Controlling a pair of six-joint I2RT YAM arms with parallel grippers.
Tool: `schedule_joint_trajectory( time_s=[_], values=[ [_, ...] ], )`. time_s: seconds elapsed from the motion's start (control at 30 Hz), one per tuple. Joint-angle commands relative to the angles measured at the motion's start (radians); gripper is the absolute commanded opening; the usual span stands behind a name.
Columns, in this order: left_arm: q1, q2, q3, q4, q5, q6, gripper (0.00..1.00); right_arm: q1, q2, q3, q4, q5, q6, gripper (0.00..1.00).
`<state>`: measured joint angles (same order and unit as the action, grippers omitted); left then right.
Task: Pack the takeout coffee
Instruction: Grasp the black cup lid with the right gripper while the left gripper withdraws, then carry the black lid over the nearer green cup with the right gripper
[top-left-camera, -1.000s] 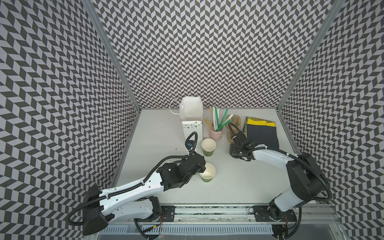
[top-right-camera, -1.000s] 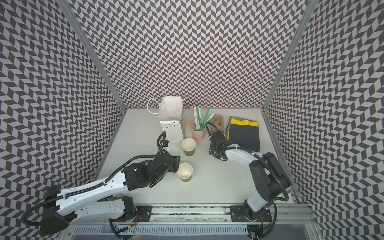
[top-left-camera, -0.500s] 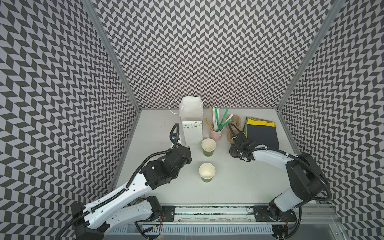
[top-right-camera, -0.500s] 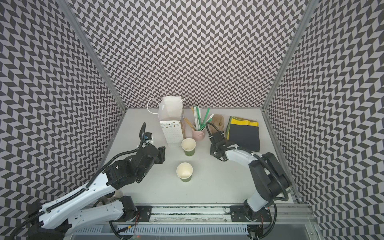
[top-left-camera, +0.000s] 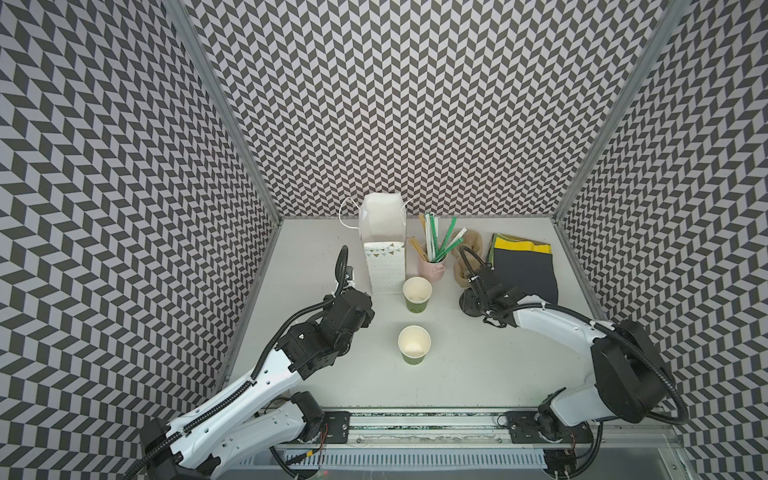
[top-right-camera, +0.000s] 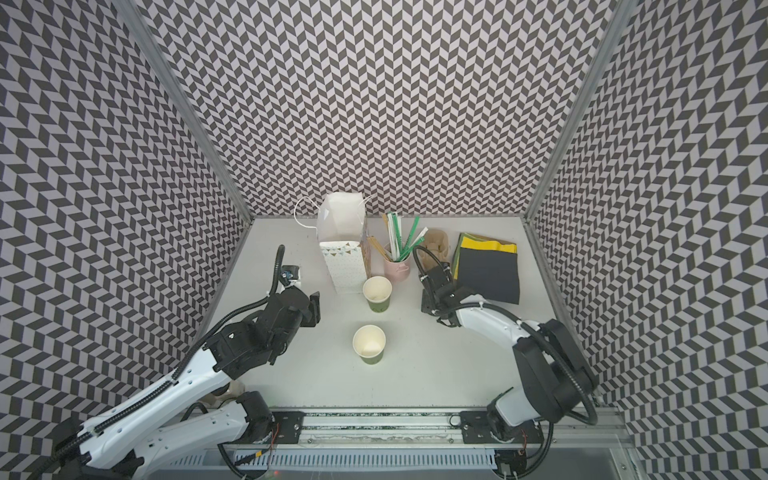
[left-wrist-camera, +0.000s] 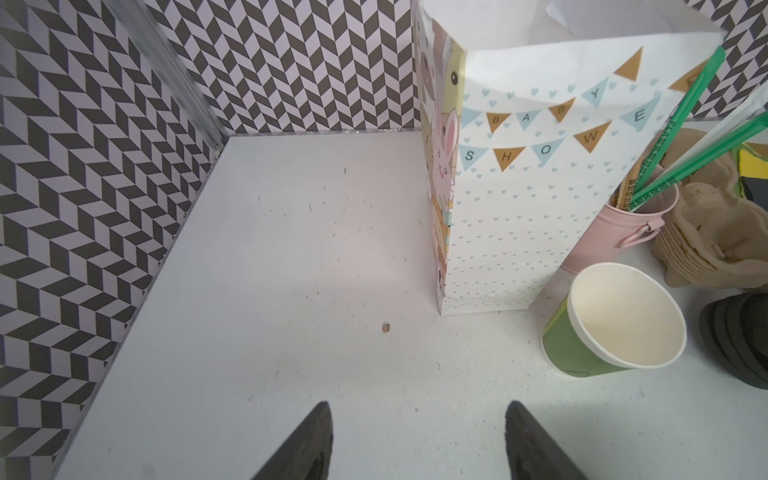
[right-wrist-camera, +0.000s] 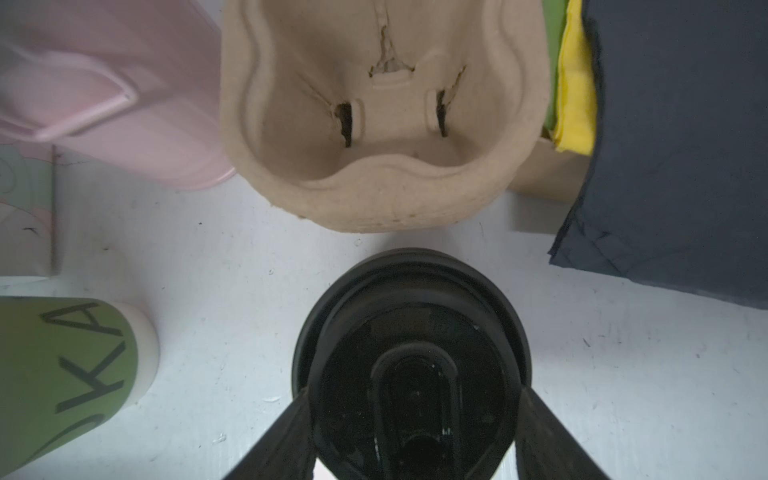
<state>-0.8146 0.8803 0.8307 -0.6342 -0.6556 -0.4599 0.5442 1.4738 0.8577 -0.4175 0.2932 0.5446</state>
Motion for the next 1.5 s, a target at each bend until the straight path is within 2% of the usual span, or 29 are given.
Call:
schedule_joint_trajectory(
  time_s=[0.0, 0.13, 0.23, 0.33, 0.5, 0.57, 0.6, 0.63, 0.77, 0.9, 1.07, 1.37, 1.47],
  values=[
    [0.005, -0.018, -0.013, 0.041, 0.038, 0.026, 0.67, 0.013, -0.039, -0.019, 0.004, 0.025, 0.015, 0.60],
    [0.007, -0.016, -0.014, 0.066, 0.081, 0.041, 0.68, 0.022, -0.083, -0.025, 0.012, -0.009, 0.005, 0.60],
    [0.008, -0.012, -0.012, 0.084, 0.128, 0.049, 0.69, 0.022, -0.110, -0.041, 0.023, 0.030, -0.004, 0.60],
    [0.008, -0.012, -0.016, 0.087, 0.139, 0.050, 0.69, 0.022, -0.106, -0.025, 0.006, -0.028, 0.000, 0.59],
    [0.008, -0.012, -0.019, 0.095, 0.156, 0.055, 0.70, 0.037, -0.108, -0.021, -0.004, 0.041, 0.014, 0.58],
    [0.008, -0.012, -0.024, 0.100, 0.177, 0.059, 0.72, 0.034, -0.113, -0.047, 0.054, -0.042, -0.003, 0.58],
    [0.008, -0.008, -0.024, 0.100, 0.181, 0.061, 0.72, 0.035, -0.109, -0.042, 0.040, -0.025, 0.000, 0.58],
    [0.008, -0.005, -0.022, 0.100, 0.184, 0.061, 0.73, 0.041, -0.104, -0.032, 0.018, 0.008, 0.019, 0.57],
    [0.008, -0.004, -0.024, 0.102, 0.192, 0.063, 0.73, 0.042, -0.122, -0.066, 0.091, -0.064, 0.008, 0.58],
    [0.009, -0.017, -0.016, 0.094, 0.169, 0.063, 0.73, 0.055, -0.118, -0.022, 0.015, -0.003, 0.011, 0.56],
    [0.022, -0.089, -0.034, 0.119, 0.136, 0.058, 0.73, 0.079, -0.212, -0.006, 0.000, -0.091, -0.011, 0.55],
    [0.048, -0.125, -0.035, 0.091, 0.068, 0.033, 0.73, 0.306, -0.277, 0.105, -0.143, -0.098, -0.032, 0.54],
    [0.056, -0.127, -0.031, 0.081, 0.052, 0.026, 0.73, 0.379, -0.261, 0.153, -0.205, -0.081, -0.038, 0.47]
  ],
)
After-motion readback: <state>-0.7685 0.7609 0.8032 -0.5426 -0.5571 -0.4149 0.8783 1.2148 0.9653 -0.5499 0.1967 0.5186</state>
